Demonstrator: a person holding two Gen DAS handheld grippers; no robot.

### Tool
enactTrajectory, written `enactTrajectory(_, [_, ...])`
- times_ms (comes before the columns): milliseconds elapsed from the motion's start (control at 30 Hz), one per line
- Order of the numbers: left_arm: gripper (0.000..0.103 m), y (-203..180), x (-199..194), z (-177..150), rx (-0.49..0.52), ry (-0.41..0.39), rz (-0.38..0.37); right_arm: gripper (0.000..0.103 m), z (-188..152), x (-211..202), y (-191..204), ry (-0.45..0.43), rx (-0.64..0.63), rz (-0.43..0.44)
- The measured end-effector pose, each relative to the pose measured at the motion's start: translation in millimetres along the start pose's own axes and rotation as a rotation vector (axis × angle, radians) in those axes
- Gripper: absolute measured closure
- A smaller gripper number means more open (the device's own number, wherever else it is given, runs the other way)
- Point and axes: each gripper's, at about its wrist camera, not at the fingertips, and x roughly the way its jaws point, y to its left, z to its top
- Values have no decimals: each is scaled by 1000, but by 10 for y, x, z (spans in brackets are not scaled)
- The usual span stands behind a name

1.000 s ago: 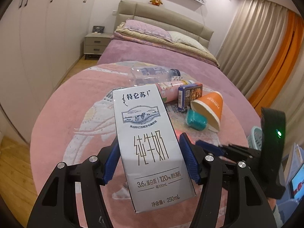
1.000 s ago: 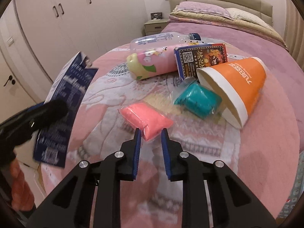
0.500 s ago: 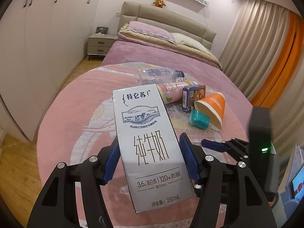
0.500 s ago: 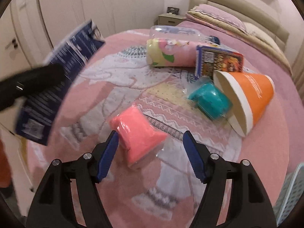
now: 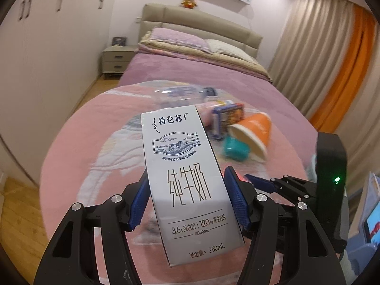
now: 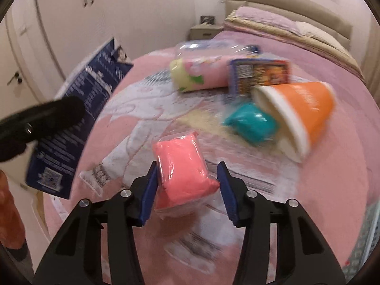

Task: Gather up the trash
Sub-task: 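Carry the pink clay pack with the right tool while the left tool carries the carton over the basket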

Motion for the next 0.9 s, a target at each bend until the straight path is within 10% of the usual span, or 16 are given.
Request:
enactTrajectory(400, [44,-1228,120,193,231,-28,-125,57,-113,-1038,-983,-204,193,-258])
enactTrajectory(900, [44,-3170,799,238,405,66,-525,57,-1050,-2083,-2881,-306,739,-544])
